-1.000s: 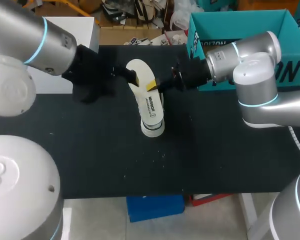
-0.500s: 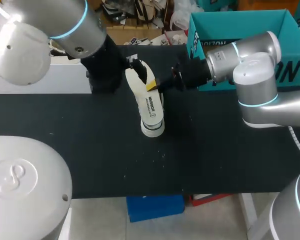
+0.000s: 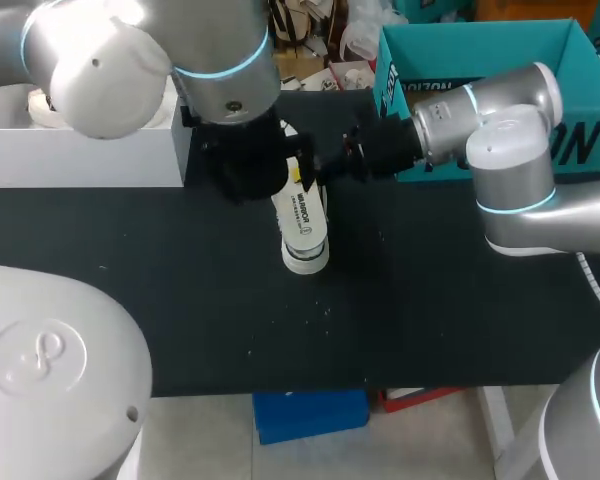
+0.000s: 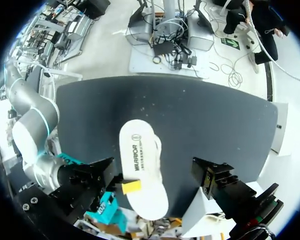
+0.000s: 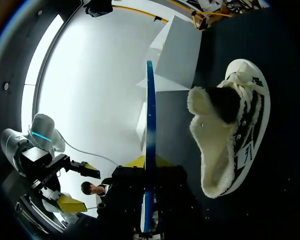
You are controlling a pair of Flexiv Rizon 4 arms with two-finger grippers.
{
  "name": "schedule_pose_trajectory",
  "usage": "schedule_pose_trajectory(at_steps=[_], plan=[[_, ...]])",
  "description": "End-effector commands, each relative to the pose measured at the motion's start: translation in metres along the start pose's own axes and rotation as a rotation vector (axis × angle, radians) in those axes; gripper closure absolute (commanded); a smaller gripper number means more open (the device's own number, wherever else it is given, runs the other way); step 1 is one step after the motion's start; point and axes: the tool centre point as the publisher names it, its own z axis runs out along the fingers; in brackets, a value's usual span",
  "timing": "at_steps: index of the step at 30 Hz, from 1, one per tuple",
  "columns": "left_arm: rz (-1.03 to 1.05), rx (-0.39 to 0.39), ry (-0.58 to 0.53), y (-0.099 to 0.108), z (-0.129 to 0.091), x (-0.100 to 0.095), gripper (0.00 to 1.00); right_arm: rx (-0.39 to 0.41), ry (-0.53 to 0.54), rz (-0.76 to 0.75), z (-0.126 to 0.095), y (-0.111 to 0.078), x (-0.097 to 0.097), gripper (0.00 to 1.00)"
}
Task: Take the shoe out of the shoebox, open the shoe tongue, remove and reinsert the insole, then place the shoe into the shoebox
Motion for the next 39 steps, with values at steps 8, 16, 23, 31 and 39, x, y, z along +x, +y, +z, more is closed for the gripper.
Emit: schedule_pose_trajectory(at_steps=[8,16,23,31,39], plan=[[0.019,0.027,0.029,0.006,0.038,-0.02,0.0,0.0,0.0,0.001,0.001,0.001,-0.001,1.0],[0.027,0.038,0.044,0.013,0.049,-0.027,0.0,0.0,0.0,0.001,0.001,0.001,-0.001,1.0],[0.026,0.037,0.037,0.031,0.045,-0.025,0.0,0.0,0.0,0.001,0.001,0.001,-0.001,1.0],[-0.011,0.012,0.032,0.061,0.036,-0.017,0.0,0.0,0.0,0.001,0.001,0.001,-0.001,1.0],[-0.051,0.003,0.026,0.087,0.036,-0.005,0.0,0.0,0.0,0.001,0.001,0.001,-0.001,1.0]])
